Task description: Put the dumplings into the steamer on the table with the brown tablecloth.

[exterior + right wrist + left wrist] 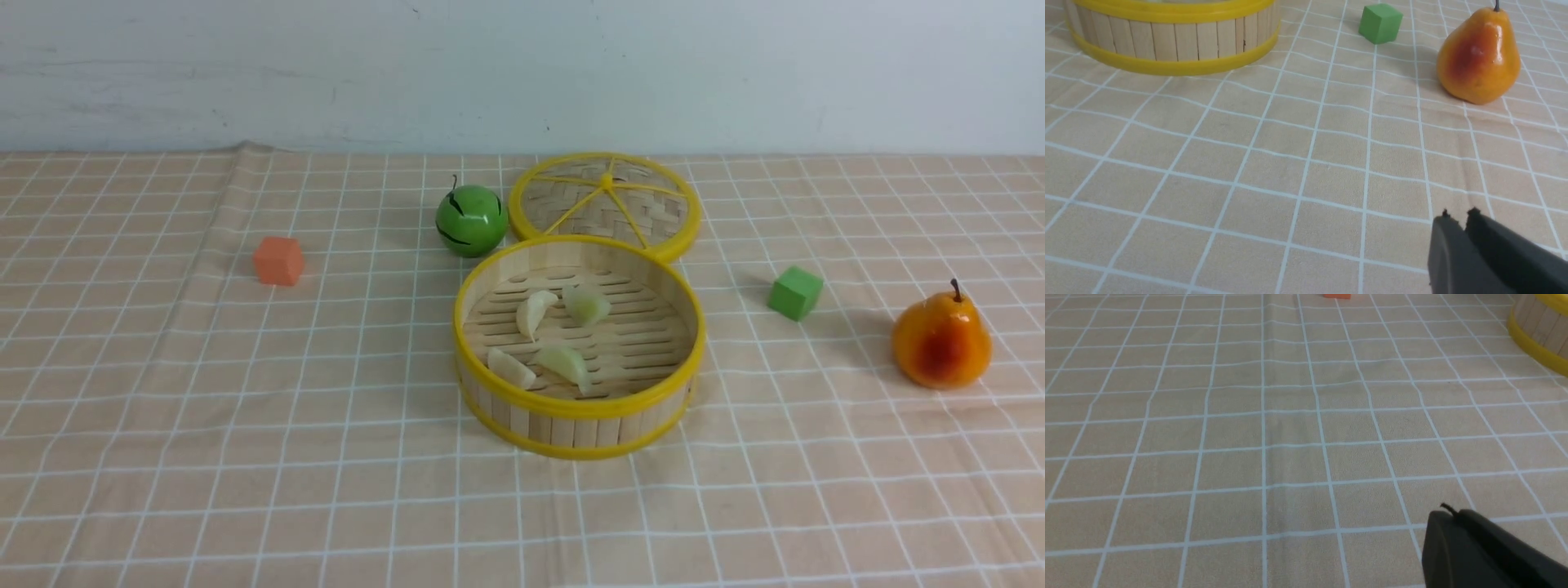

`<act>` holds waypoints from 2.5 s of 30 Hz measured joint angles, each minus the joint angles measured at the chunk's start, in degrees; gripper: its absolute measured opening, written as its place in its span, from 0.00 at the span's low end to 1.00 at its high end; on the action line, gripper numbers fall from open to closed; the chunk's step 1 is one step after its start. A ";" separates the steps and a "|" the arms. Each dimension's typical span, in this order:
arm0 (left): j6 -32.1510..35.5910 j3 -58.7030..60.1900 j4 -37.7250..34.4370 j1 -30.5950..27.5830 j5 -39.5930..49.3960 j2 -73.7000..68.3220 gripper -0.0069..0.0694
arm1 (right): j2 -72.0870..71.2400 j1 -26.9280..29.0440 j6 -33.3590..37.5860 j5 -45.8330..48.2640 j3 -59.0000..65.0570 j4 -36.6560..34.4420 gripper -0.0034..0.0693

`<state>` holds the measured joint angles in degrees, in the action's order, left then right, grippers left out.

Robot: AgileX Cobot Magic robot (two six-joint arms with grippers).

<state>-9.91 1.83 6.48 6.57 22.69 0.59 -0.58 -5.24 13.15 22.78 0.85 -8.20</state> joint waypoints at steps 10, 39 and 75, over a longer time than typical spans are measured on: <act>2.84 0.00 -3.58 0.00 0.12 0.00 0.07 | 0.00 0.00 0.07 0.00 0.00 0.00 0.15; 4.04 0.00 -7.37 0.00 0.00 0.00 0.07 | 0.00 0.00 0.09 0.00 0.00 0.00 0.18; 4.04 0.00 -7.37 0.00 0.00 0.00 0.07 | 0.00 0.00 0.09 0.00 0.00 -0.05 0.23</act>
<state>-5.87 1.83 -0.89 6.57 22.69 0.59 -0.58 -5.24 13.24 22.78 0.85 -8.25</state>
